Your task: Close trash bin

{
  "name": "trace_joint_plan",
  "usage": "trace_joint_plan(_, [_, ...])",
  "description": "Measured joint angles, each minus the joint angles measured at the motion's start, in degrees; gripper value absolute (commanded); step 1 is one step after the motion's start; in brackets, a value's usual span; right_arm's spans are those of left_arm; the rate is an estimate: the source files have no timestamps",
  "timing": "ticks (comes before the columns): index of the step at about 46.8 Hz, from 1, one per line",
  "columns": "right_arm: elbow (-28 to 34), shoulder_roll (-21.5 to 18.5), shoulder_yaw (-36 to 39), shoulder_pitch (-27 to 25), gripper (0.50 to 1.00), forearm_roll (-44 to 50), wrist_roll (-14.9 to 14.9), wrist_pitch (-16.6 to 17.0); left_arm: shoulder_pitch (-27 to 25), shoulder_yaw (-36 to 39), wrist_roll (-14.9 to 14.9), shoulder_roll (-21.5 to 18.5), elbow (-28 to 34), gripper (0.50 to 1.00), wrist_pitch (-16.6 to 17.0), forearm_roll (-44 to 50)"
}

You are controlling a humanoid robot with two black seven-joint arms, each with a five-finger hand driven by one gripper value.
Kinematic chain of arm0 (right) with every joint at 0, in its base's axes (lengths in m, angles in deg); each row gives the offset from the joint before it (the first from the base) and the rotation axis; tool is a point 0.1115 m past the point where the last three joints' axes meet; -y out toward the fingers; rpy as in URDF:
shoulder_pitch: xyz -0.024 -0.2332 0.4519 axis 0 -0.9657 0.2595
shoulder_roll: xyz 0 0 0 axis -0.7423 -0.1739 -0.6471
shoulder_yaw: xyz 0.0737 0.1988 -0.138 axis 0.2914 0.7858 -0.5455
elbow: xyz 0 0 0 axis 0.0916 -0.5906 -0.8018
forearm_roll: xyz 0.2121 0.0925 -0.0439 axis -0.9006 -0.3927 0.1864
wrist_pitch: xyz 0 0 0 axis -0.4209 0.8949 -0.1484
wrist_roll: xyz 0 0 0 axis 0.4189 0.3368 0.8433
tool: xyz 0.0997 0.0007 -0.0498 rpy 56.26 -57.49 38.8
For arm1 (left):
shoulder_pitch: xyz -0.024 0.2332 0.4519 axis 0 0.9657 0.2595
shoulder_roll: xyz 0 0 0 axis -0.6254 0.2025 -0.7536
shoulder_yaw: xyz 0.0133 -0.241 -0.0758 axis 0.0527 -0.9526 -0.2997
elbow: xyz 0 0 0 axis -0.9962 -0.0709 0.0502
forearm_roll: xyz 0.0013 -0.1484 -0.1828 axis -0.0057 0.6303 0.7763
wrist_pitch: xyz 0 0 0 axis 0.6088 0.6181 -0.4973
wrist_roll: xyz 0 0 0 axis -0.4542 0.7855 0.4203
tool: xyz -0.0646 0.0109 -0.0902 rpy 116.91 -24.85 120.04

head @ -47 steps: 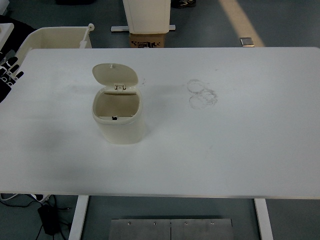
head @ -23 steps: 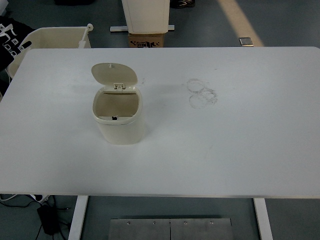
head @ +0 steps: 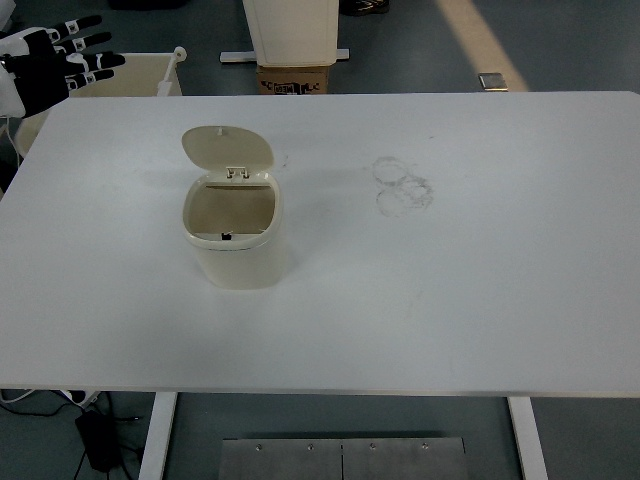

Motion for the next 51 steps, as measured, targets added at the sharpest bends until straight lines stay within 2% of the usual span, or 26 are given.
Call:
trace_joint_plan(14, [0.01,0.01,0.0,-0.04,0.991,0.0,0.01,0.0,-9.8,9.99,2.74,3.26,1.51,1.0,-1.45,-7.53])
trace_joint_plan(23, [0.06,0.0,0.01,-0.05,0.991,0.0,0.0,0.0,-14.19,16.0,2.86,5.12,2.03,1.0,-3.59,-8.42])
trace_joint_plan(35, [0.01,0.0,-0.03,-0.04,0.991,0.01,0.0,0.0,-19.72,24.11,2.87,6.0,8.56,1.0,-4.62,-9.74])
trace_joint_plan(51, [0.04,0.0,-0.09,-0.04,0.991,0.03,0.0,0.0,-25.62,29.54,2.87,8.16,10.21,1.0,-6.37,-9.95])
